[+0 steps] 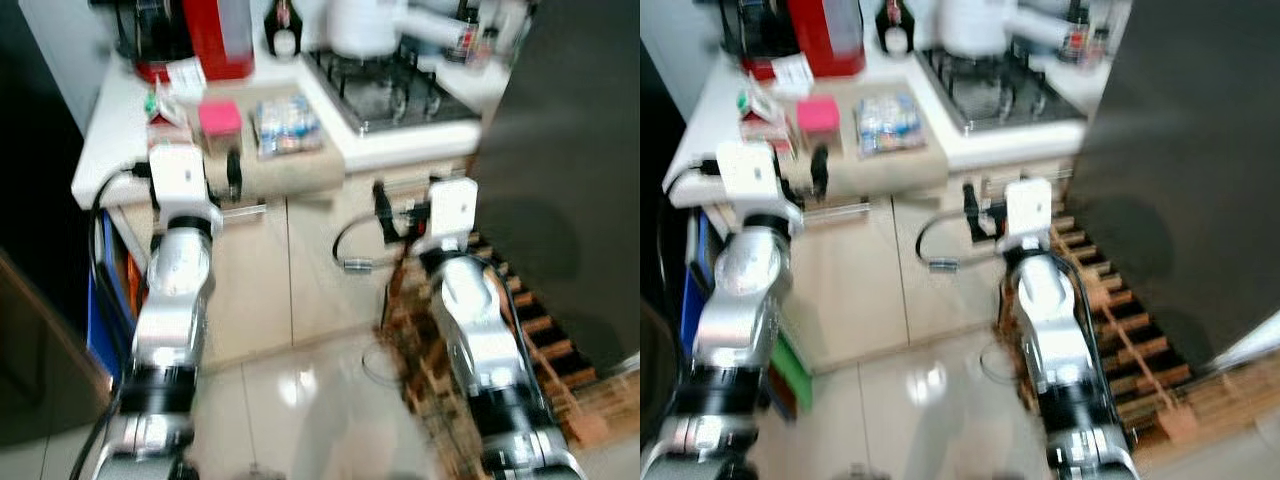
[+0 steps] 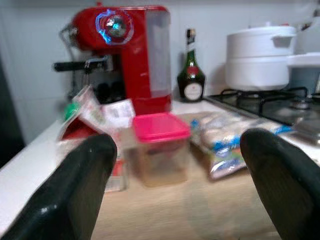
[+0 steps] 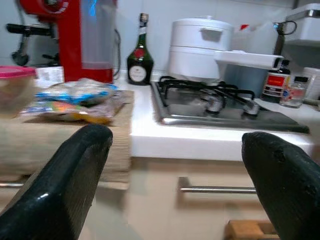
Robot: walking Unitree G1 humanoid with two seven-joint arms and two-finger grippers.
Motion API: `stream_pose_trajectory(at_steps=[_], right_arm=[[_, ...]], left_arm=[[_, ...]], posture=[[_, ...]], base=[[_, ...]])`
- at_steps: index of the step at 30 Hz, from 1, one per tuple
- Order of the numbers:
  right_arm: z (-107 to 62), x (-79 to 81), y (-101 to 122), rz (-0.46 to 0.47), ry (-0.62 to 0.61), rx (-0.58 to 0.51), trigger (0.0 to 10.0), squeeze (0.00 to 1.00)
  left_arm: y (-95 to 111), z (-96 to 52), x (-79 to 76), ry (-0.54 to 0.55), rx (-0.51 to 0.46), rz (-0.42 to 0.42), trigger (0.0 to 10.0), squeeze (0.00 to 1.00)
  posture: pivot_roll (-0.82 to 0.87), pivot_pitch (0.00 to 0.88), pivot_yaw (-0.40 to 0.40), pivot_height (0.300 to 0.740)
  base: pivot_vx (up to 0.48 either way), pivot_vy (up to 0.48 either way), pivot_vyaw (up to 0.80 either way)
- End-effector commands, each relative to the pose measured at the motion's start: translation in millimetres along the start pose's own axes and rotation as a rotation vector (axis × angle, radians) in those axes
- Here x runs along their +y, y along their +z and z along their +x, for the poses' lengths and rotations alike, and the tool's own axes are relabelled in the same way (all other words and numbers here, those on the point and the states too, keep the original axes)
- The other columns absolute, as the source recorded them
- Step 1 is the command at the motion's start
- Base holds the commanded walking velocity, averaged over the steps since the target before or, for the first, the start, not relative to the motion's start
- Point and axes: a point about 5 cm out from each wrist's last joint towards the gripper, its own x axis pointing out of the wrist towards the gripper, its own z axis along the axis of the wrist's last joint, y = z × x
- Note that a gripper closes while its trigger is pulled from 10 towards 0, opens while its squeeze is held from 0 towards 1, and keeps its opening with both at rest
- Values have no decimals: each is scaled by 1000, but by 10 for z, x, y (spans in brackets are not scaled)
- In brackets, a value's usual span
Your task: Restocking fridge
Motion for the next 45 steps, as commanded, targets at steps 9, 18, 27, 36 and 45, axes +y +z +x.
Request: stream_pose_trajectory(at_steps=[9, 18, 27, 36, 45], right_arm=[[16, -47, 52, -10, -24, -20, 10000, 0], [12, -68, 153, -19, -28, -58, 10000, 0], [-27, -53, 182, -4, -40, -68, 10000, 0], [-31, -46, 176, 0, -36, -57, 10000, 0], [-33, -30, 152, 5, -30, -41, 10000, 0]], left_arm=[[119, 27, -72, -23, -47, -1, 10000, 0], [578, 89, -87, -42, -215, -7, 10000, 0], [1048, 191, -30, -9, -312, 74, 10000, 0], [604, 331, 64, 16, 45, 2, 10000, 0], [656, 284, 171, 101, 62, 18, 10000, 0]], posture=[[-81, 0, 11, 716], [-85, 0, 13, 716], [-83, 18, 21, 716], [-85, 16, 22, 716], [-79, 20, 19, 716]], base=[[480, 0, 153], [480, 0, 0], [0, 0, 0], [0, 0, 0], [0, 0, 0]])
